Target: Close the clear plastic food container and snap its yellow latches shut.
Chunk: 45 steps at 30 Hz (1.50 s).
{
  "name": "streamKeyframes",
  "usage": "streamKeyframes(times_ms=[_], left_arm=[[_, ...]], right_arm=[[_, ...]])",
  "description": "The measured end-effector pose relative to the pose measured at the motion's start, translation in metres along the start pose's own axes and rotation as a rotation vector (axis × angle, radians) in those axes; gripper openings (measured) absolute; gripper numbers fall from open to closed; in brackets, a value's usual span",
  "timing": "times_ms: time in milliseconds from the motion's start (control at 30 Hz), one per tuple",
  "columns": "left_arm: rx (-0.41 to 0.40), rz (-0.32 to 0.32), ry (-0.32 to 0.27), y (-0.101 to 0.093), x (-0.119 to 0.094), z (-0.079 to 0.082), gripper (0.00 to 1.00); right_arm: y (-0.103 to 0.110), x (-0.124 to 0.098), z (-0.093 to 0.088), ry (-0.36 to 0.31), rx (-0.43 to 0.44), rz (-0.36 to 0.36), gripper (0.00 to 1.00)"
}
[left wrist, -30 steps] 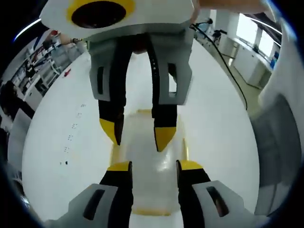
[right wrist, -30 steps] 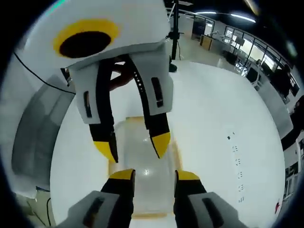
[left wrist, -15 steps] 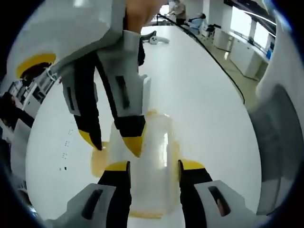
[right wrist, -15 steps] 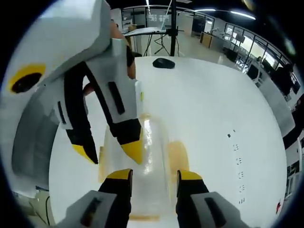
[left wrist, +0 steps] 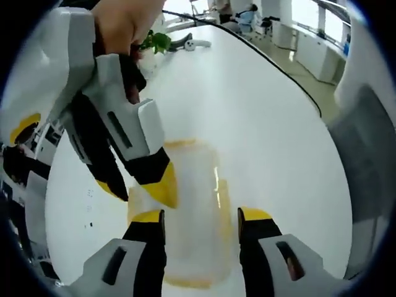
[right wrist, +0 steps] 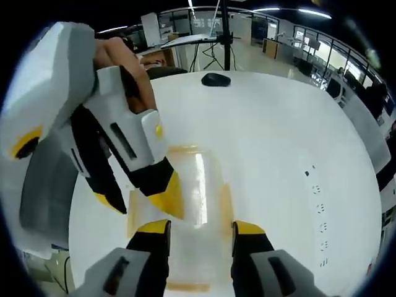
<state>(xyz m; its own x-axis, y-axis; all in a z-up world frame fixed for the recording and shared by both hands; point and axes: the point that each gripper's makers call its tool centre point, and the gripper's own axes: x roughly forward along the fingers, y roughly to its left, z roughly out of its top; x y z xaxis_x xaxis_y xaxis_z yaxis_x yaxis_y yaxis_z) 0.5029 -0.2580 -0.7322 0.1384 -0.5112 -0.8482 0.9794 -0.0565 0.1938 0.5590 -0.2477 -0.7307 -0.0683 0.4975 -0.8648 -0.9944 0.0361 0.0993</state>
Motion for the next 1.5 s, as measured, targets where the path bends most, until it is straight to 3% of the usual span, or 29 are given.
streamKeyframes(times_ms=[67,433,567,867,1000,1500], left_arm=[[0.012,0.033,0.013,0.006,0.001,-0.003,0.44],[0.001,0.067,0.005,0.006,0.004,-0.005,0.44],[0.021,0.076,0.019,0.003,0.005,-0.003,0.40],[0.008,0.102,0.012,0.005,0.005,-0.005,0.37],[-0.021,0.117,0.014,0.003,0.001,-0.003,0.35],[-0.004,0.121,0.005,0.010,0.003,-0.009,0.35]], right_arm=[[0.001,0.001,0.001,0.003,-0.010,0.011,0.38],[0.001,0.005,0.003,0.028,-0.082,0.078,0.38],[0.003,0.006,0.004,0.076,-0.129,0.096,0.37],[0.001,0.009,0.003,0.109,-0.097,0.136,0.35],[0.005,0.013,-0.007,0.104,-0.050,0.209,0.34],[-0.001,0.012,0.000,0.099,-0.004,0.166,0.35]])
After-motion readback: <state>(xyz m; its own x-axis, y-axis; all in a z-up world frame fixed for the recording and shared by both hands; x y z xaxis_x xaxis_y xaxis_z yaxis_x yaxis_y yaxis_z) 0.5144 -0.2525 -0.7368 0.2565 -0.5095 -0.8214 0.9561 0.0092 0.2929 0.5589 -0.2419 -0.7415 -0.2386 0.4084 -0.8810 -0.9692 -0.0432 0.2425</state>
